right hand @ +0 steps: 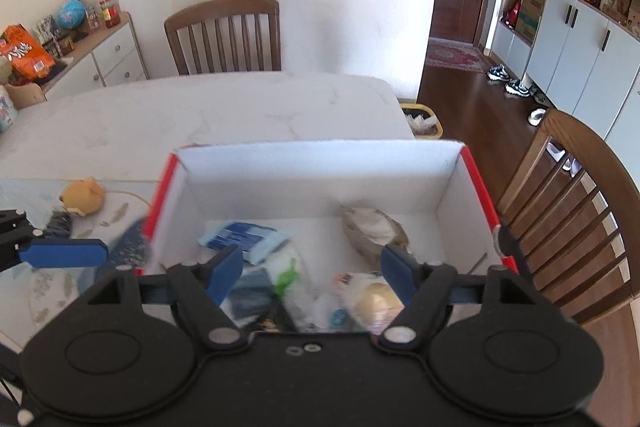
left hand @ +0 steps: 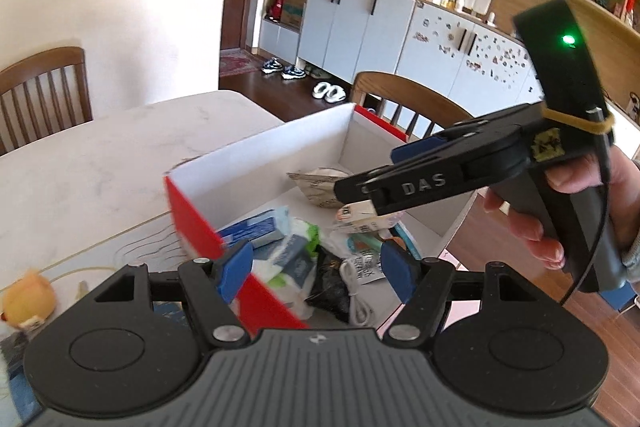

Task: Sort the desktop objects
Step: 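Withdraw both tools from the shoebox back over the placemat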

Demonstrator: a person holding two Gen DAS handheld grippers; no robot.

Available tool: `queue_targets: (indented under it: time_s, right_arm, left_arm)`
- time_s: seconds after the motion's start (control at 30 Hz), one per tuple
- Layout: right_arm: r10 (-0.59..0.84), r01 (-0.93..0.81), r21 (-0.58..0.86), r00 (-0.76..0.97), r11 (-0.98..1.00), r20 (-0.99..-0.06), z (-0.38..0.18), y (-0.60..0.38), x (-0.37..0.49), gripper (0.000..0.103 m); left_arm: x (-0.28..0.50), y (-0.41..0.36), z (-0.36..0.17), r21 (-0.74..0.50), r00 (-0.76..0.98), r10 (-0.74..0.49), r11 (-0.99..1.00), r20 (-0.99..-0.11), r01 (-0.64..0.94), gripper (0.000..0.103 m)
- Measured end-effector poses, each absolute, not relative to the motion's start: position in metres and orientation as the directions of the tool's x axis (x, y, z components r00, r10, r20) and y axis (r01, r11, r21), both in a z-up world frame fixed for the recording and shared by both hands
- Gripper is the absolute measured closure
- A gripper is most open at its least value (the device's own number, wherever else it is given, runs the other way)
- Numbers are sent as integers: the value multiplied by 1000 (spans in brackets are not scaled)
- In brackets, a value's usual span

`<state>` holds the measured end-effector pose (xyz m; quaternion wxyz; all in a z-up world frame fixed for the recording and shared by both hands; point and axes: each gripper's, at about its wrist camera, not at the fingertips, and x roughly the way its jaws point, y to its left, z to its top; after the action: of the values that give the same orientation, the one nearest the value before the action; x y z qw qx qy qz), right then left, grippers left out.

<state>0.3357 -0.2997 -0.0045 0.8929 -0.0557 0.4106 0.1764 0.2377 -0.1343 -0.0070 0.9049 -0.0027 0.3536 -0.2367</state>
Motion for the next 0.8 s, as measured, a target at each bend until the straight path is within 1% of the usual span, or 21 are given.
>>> queue_targets:
  time_s: [0.1, 0.2, 0.3, 0.37, 0.47, 0.5, 0.53, 0.7, 0.8]
  right_arm:
    - [276, -357, 51, 615, 933, -739, 5, -285, 327, 26]
    - [286, -363, 55, 622, 930, -729, 11, -265, 321, 24]
    - [293, -374, 51, 627, 926, -722, 14, -241, 317, 24]
    - [302, -385, 52, 626, 921, -718, 14, -224, 316, 24]
    - [315, -407, 47, 626, 912, -713, 14, -196, 313, 22]
    - [319, -413, 44, 626, 910, -712, 14, -187, 312, 21]
    - [321, -419, 40, 626, 907, -711, 14, -178, 312, 20]
    - [344, -450, 35, 630, 892, -696, 9, -138, 310, 13]
    - [357, -460, 41, 627, 887, -692, 5, -116, 311, 13]
  left_arm:
    - [232, -115, -3, -164, 657, -410, 900, -632, 403, 26]
    - [226, -95, 1, -139, 676, -386, 910, -628, 390, 23]
    - [219, -74, 2, -111, 699, -352, 924, -623, 366, 17]
    - [214, -59, 3, -96, 715, -330, 933, -617, 347, 15]
    - [209, -33, 1, -88, 734, -301, 945, -609, 315, 10]
    - [207, -26, 0, -82, 740, -289, 949, -607, 304, 4]
    - [206, -18, -2, -77, 747, -277, 954, -605, 291, 0]
    - [202, 16, -13, -74, 762, -231, 969, -605, 235, 0]
    - [201, 32, -23, -70, 766, -192, 979, -614, 190, 0]
